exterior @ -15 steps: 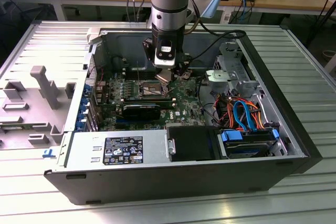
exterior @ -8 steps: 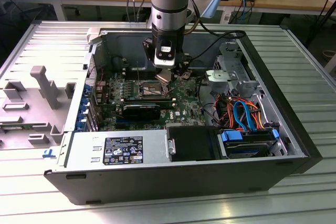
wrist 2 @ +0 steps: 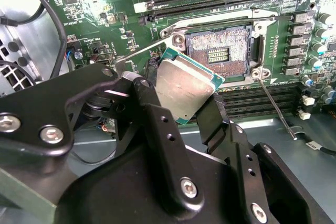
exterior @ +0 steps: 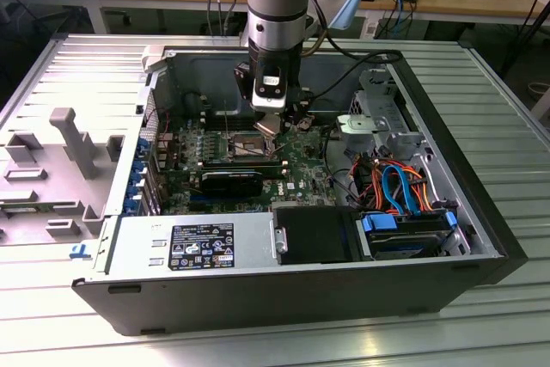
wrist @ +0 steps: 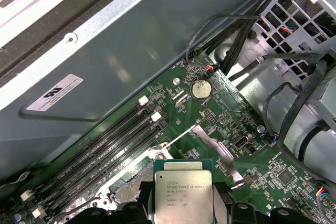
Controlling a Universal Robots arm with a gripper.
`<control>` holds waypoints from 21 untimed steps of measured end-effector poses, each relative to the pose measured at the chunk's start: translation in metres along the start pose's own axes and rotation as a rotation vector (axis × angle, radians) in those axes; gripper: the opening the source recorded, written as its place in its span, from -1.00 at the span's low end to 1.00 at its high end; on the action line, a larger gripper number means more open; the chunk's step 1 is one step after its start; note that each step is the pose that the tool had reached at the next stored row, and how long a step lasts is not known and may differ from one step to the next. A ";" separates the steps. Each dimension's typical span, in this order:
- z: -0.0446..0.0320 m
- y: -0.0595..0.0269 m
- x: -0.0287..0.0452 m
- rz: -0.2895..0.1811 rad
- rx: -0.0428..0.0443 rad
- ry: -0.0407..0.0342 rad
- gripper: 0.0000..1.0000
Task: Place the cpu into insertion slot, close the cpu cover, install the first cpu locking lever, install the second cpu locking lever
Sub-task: 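Place the cpu into insertion slot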
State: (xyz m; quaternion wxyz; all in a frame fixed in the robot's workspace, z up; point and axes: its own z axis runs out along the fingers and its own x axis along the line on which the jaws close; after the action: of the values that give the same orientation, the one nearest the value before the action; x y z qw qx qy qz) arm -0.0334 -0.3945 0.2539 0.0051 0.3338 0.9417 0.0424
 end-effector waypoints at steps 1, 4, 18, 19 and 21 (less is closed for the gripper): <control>0.0000 0.0000 0.0000 0.001 0.0001 -0.0001 0.08; 0.0001 0.0000 0.0000 0.003 0.0000 -0.0003 0.08; 0.0005 -0.0001 0.0000 0.014 -0.0002 -0.0011 0.08; 0.0005 0.0000 0.0000 0.015 -0.0002 -0.0012 0.08; 0.0005 0.0000 0.0000 0.016 -0.0002 -0.0014 0.08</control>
State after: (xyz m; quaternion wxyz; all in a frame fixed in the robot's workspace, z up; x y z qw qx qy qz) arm -0.0334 -0.3945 0.2534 0.0054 0.3413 0.9390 0.0423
